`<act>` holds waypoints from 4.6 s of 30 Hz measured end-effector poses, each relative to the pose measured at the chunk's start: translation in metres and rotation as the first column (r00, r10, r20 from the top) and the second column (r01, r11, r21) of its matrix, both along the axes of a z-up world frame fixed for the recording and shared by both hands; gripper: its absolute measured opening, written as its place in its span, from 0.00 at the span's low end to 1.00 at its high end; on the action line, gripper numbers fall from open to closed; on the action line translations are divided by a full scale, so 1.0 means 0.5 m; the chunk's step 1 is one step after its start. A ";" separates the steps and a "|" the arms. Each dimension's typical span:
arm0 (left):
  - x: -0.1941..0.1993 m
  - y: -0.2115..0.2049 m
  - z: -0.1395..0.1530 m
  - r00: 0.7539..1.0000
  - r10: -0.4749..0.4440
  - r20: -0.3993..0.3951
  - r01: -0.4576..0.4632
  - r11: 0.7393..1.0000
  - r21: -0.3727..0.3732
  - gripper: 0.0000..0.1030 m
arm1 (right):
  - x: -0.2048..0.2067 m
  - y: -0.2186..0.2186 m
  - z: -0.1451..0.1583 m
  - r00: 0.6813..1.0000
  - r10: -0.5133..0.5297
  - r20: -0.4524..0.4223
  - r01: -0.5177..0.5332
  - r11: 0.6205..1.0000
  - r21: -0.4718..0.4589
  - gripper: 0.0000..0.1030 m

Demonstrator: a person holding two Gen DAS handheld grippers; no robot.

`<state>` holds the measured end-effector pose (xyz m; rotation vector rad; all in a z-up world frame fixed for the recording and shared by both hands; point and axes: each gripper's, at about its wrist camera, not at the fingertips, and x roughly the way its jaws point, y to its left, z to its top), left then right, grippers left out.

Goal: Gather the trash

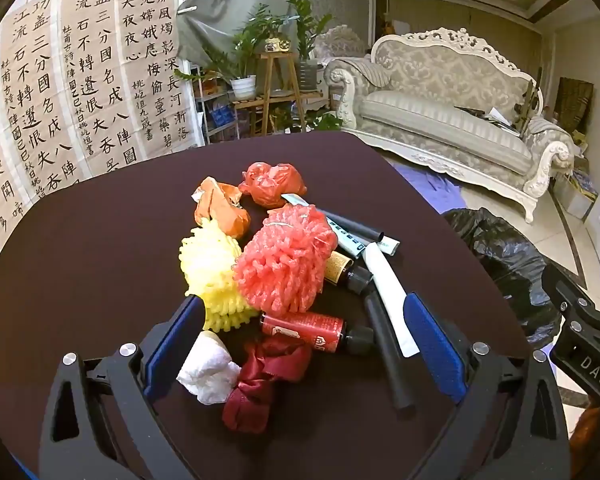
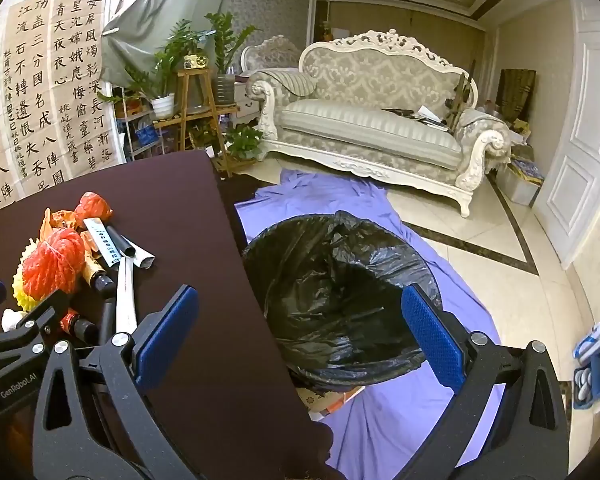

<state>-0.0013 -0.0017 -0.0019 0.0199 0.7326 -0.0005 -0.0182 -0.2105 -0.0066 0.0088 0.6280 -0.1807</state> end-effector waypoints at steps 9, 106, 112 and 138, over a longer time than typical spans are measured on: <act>0.000 -0.001 -0.006 1.000 0.001 -0.006 -0.001 1.000 -0.002 0.94 | 0.000 -0.001 -0.002 1.000 0.001 0.000 -0.001 1.000 0.000 0.96; -0.041 0.176 -0.056 0.987 0.061 -0.148 -0.072 0.995 -0.073 0.67 | 0.019 0.092 -0.017 0.984 0.144 -0.101 -0.138 0.988 0.065 0.70; -0.040 0.178 -0.059 0.984 -0.006 -0.176 -0.022 0.988 -0.152 0.53 | 0.011 0.110 -0.013 0.981 0.166 -0.100 -0.160 0.985 0.065 0.70; -0.080 0.210 -0.055 0.994 0.012 -0.109 -0.022 0.996 -0.085 0.31 | -0.025 0.222 -0.001 0.948 0.300 -0.102 -0.295 0.954 0.059 0.70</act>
